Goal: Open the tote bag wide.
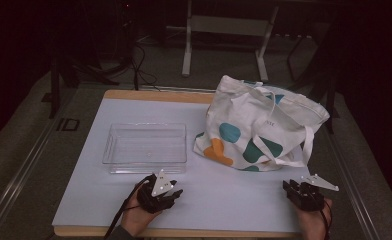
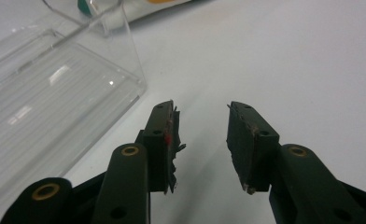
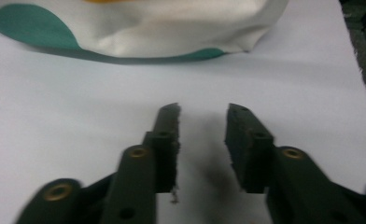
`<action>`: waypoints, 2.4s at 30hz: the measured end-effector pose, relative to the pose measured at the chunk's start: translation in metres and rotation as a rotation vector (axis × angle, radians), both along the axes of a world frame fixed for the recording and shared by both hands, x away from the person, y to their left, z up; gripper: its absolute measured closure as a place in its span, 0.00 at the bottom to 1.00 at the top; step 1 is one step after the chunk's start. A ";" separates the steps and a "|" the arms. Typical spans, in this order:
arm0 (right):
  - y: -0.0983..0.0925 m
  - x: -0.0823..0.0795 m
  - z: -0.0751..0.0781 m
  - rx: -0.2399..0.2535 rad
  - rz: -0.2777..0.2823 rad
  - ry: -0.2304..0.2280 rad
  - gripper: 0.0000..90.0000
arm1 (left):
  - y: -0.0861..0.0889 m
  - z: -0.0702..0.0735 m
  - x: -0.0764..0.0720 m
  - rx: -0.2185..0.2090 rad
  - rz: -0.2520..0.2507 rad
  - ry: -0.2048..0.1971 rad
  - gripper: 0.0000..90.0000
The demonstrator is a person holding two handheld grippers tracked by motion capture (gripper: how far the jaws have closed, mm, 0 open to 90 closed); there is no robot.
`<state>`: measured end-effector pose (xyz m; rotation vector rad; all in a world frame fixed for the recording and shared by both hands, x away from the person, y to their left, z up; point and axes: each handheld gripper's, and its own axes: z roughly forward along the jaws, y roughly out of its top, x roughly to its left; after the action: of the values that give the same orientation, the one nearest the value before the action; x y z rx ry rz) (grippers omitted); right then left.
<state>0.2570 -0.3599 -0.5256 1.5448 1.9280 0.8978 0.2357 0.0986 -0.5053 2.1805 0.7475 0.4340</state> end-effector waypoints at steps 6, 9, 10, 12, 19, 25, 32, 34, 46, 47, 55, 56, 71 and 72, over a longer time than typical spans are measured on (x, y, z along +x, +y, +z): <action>0.002 -0.002 0.009 -0.016 0.014 -0.005 0.90 | 0.004 0.018 0.005 -0.024 -0.021 -0.014 0.71; 0.002 -0.003 0.013 -0.016 0.012 -0.010 0.95 | 0.006 0.029 0.010 -0.018 -0.028 -0.027 0.71; 0.000 -0.002 0.018 -0.021 0.016 -0.012 1.00 | 0.007 0.035 0.015 -0.018 -0.031 -0.029 0.71; -0.004 -0.001 0.022 -0.008 0.010 -0.017 1.00 | 0.009 0.041 0.019 -0.029 -0.024 -0.035 0.71; -0.017 0.005 0.038 0.063 -0.028 -0.051 0.98 | 0.006 0.058 0.033 -0.035 -0.035 -0.055 0.71; -0.028 0.012 0.052 0.089 -0.044 -0.077 0.95 | 0.005 0.066 0.045 -0.018 -0.047 -0.071 0.70; -0.038 0.028 0.068 0.187 -0.060 -0.097 0.85 | 0.003 0.080 0.062 -0.009 -0.081 -0.097 0.70; -0.040 0.033 0.072 0.208 -0.063 -0.099 0.85 | 0.001 0.085 0.068 0.001 -0.079 -0.107 0.70; -0.038 0.059 0.085 0.361 -0.021 -0.077 0.62 | -0.005 0.091 0.092 -0.014 -0.070 -0.125 0.66; -0.039 0.061 0.085 0.374 -0.021 -0.074 0.60 | -0.005 0.091 0.092 -0.014 -0.070 -0.125 0.66; -0.046 0.076 0.081 0.504 -0.018 -0.031 0.61 | -0.026 0.102 0.113 0.002 -0.069 -0.142 0.64; -0.046 0.078 0.082 0.506 -0.017 -0.026 0.61 | -0.030 0.104 0.117 0.003 -0.058 -0.148 0.63; -0.034 0.085 0.089 0.420 0.049 -0.012 0.98 | -0.059 0.135 0.184 -0.038 -0.022 -0.128 0.72; -0.034 0.085 0.089 0.420 0.049 -0.012 0.98 | -0.059 0.135 0.184 -0.038 -0.022 -0.128 0.76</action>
<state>0.3421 -0.3937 -0.4363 1.7172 1.8555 1.3997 0.4201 0.0393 -0.3704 2.1016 0.6560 0.5378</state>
